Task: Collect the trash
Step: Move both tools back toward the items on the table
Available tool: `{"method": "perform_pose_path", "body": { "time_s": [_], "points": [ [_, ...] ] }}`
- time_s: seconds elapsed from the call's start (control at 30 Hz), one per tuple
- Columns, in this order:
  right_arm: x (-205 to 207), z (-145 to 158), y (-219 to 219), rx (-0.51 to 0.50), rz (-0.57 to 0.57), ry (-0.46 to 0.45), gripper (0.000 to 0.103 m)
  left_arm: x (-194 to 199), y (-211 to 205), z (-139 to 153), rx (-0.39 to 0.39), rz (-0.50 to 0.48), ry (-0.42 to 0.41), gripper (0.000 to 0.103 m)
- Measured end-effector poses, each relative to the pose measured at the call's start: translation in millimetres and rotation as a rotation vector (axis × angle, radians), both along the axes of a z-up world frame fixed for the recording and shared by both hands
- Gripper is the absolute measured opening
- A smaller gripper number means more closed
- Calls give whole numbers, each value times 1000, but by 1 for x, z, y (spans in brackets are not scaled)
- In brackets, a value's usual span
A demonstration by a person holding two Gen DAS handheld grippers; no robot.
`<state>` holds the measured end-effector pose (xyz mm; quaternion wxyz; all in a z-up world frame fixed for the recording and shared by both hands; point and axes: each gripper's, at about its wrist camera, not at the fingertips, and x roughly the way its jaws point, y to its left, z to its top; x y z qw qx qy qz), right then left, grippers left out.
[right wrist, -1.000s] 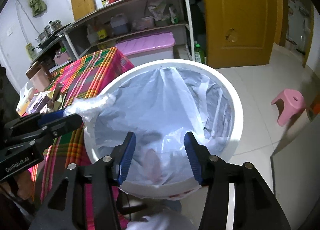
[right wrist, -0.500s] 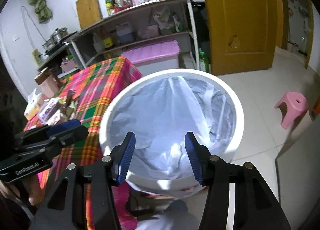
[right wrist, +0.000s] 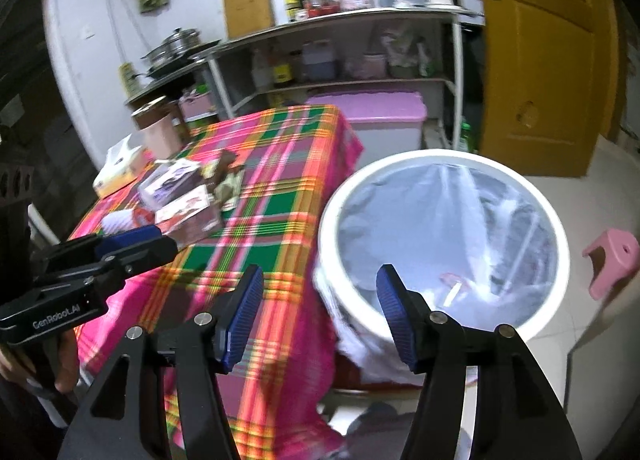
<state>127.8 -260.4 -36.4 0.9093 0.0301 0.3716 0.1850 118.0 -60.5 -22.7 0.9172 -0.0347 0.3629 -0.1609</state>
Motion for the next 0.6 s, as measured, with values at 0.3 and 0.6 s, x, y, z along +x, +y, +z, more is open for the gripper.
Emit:
{"method": "perform_pose_path", "body": {
  "time_s": [0.3,0.6],
  "points": [
    [-3,3,46,8,115,12,60,-19,50,-3,10,97,-5,37],
    [-1,2,93,-33,224,-12,60,-27,94,-14,13,192,9,37]
  ]
}}
